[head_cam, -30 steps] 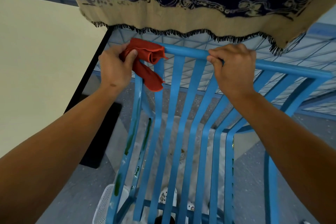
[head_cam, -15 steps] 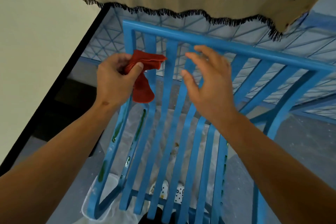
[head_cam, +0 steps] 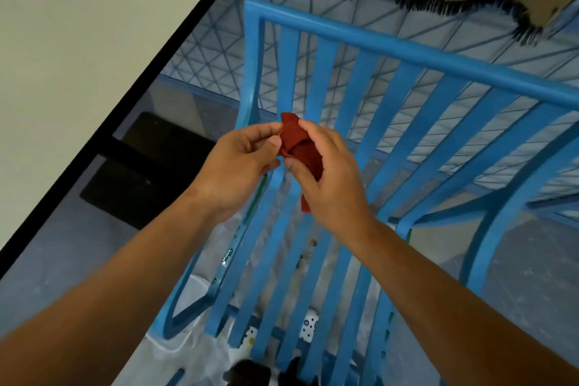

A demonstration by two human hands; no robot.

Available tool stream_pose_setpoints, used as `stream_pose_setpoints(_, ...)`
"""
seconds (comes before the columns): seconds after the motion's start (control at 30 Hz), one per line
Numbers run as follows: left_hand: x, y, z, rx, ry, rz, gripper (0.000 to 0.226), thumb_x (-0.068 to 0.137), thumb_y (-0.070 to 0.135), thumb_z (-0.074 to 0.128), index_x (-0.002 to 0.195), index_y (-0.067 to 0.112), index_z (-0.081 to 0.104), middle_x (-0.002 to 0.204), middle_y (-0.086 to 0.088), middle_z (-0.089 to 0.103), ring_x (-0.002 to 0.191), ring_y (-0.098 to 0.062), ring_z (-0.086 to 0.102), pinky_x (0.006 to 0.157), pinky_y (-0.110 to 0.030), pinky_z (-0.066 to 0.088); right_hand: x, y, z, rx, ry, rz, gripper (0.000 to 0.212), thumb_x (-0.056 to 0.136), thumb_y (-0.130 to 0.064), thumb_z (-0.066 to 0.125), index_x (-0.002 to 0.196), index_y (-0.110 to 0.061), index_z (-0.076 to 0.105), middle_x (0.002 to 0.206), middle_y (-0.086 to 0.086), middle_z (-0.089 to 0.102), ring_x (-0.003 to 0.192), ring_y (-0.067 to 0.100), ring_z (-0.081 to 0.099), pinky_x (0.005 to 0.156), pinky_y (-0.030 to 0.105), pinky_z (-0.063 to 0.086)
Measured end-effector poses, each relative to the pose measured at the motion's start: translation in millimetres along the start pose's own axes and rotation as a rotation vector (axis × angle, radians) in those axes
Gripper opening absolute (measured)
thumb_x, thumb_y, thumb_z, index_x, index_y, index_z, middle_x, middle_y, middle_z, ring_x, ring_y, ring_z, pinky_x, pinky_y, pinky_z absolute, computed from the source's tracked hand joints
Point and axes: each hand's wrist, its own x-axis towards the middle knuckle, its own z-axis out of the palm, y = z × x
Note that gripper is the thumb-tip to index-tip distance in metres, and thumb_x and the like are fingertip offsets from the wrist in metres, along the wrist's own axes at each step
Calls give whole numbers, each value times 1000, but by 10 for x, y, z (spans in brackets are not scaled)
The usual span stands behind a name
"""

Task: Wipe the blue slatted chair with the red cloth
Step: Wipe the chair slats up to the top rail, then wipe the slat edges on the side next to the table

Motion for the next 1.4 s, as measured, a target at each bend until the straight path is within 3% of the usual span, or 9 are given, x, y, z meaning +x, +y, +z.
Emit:
stream_pose_setpoints(0.1, -44, -2, -174, 82, 15, 13, 24, 105, 12, 49, 118, 16, 69, 111, 3, 77, 108, -6, 69, 89, -19, 55, 125, -16, 10, -12, -41, 19, 57, 97, -28, 66, 150, -29, 44, 131, -3, 56, 114, 11, 57, 95, 20, 48)
stream_pose_setpoints(0.27, 48, -37, -578, 235, 111, 53, 19, 102, 13, 57, 116, 15, 70, 115, 0, 74, 100, -2, 66, 93, -20, 52, 579, -96, -102, -69, -35, 66, 65, 87, -38, 66, 148, -32, 42, 120, -1, 64, 102, 18, 63, 85, 34, 54)
stream_pose_setpoints(0.37, 184, -143, -854, 318, 200, 60, 18, 101, 14, 61, 116, 16, 70, 110, -1, 75, 94, 1, 67, 91, -18, 54, 907, -159, -159, -250, -31, -79, 54, 89, -35, 63, 140, -22, 53, 122, 2, 60, 112, 23, 56, 93, 36, 49)
stream_pose_setpoints(0.5, 451, -315, -1097, 376, 227, 13, 21, 99, 25, 64, 120, 23, 69, 106, 8, 71, 98, -4, 66, 98, -30, 53, 1405, -394, -134, -471, -14, -258, 54, 88, -33, 59, 141, -21, 52, 129, 5, 56, 119, 27, 49, 94, 33, 38)
stream_pose_setpoints(0.67, 816, -360, -1173, 333, 180, 2, 29, 99, 28, 64, 128, 23, 63, 101, 16, 66, 93, 6, 62, 93, -24, 52, 1864, -518, 113, -715, 12, -390, 59, 89, -30, 54, 147, -22, 47, 131, 10, 53, 119, 31, 52, 91, 41, 46)
stream_pose_setpoints(0.8, 988, -349, -1209, 408, -15, -31, 29, 99, 27, 64, 127, 32, 61, 113, 14, 70, 106, -4, 66, 97, -30, 54, 1849, -314, 345, -758, -1, -412, 47, 90, -31, 59, 136, -20, 59, 123, 15, 54, 109, 30, 56, 77, 36, 48)
stream_pose_setpoints(0.9, 1019, -361, -1256, 361, -100, -74, 32, 97, 13, 63, 126, 28, 65, 119, 9, 72, 108, -7, 68, 97, -32, 55, 1692, -97, 501, -763, 19, -371, 44, 90, -35, 66, 131, -21, 61, 117, 15, 55, 96, 29, 60, 66, 35, 51)
stream_pose_setpoints(1.07, 1071, -469, -1343, 97, -125, -151, 38, 95, 2, 62, 129, 18, 62, 122, 4, 73, 106, -12, 71, 86, -27, 58, 1459, 161, 794, -680, 24, -280, 44, 90, -52, 65, 127, -28, 66, 111, 8, 58, 85, 26, 64, 61, 35, 53)
stream_pose_setpoints(1.4, 1079, -513, -1340, 74, -126, -102, 23, 102, 16, 57, 121, 21, 69, 118, 4, 74, 107, -19, 71, 87, -26, 56, 1380, 76, 840, -785, -55, -291, 41, 94, -55, 58, 124, -28, 64, 115, 5, 62, 80, 29, 68, 59, 37, 54)
